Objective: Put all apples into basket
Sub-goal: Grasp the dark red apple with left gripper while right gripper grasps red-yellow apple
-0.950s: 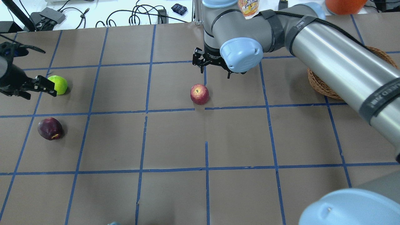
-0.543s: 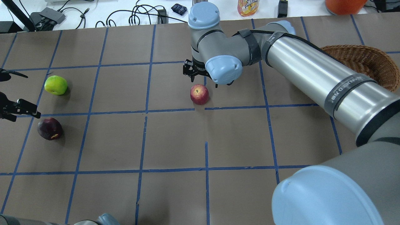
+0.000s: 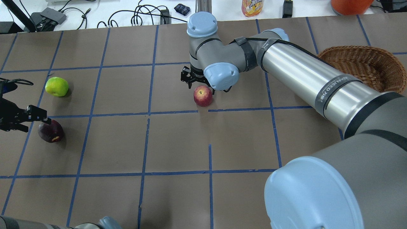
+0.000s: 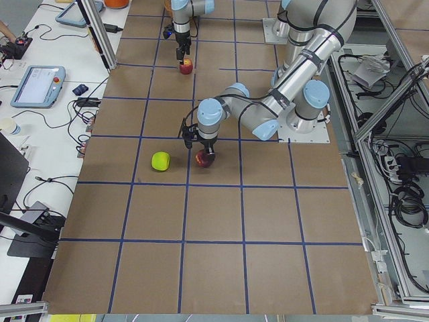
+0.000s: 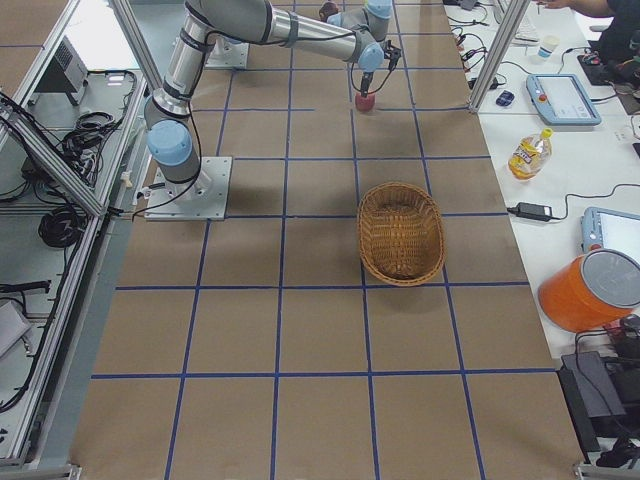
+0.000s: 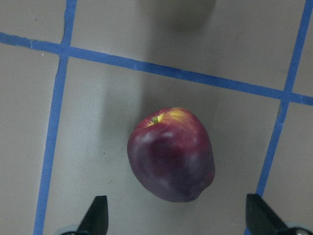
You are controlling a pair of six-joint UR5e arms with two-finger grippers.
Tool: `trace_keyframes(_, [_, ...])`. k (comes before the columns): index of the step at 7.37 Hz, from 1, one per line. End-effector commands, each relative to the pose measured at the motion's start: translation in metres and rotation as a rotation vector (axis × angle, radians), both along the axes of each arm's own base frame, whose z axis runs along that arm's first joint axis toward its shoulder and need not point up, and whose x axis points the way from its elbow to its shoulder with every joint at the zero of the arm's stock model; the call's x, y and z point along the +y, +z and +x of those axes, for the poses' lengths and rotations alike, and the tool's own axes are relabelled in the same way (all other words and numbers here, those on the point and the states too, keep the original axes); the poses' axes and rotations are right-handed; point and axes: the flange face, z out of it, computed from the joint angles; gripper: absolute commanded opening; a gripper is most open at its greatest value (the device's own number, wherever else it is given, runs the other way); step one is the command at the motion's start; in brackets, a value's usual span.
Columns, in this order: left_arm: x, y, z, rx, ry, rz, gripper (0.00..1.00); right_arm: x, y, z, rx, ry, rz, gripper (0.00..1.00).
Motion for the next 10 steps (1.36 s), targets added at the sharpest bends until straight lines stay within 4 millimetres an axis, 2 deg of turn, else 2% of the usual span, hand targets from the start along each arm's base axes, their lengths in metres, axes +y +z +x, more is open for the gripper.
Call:
trace_keyframes(1, [-0.007, -0.018, -0.001, 0.027, 0.102, -0.002, 1.00, 0.000, -0.024, 0.004, 0.008, 0.004, 0.031, 1.00])
trace_keyframes(3, [-0.003, -0.037, 0.001, 0.021, 0.123, 0.055, 1.00, 0.002, -0.039, 0.008, 0.017, 0.008, 0.050, 1.00])
trace_keyframes(4, [-0.004, -0.040, 0.002, 0.021, 0.131, 0.059, 1.00, 0.001, -0.038, 0.008, 0.014, 0.016, 0.043, 0.57])
trace_keyframes(5, [-0.007, -0.051, 0.009, -0.010, 0.140, 0.064, 1.00, 0.000, -0.038, 0.009, 0.011, 0.013, 0.039, 0.01])
trace_keyframes(6, [-0.007, -0.065, 0.012, -0.018, 0.138, 0.084, 1.00, 0.000, -0.032, 0.008, 0.005, 0.011, 0.035, 0.00])
trace_keyframes(7, [-0.012, -0.069, 0.014, -0.032, 0.132, 0.067, 0.95, -0.001, -0.019, 0.007, -0.001, 0.008, 0.021, 0.00])
trace_keyframes(8, [-0.013, -0.072, 0.015, -0.040, 0.116, 0.066, 0.70, -0.007, 0.020, -0.011, -0.004, -0.008, 0.010, 0.00])
trace_keyframes(9, [-0.017, -0.059, 0.013, -0.099, 0.092, 0.073, 0.01, -0.013, 0.066, -0.040, 0.002, -0.021, 0.017, 0.00])
trace_keyframes(10, [-0.030, -0.036, -0.014, -0.143, 0.036, 0.058, 0.00, -0.028, 0.097, -0.089, 0.011, -0.045, 0.051, 0.00])
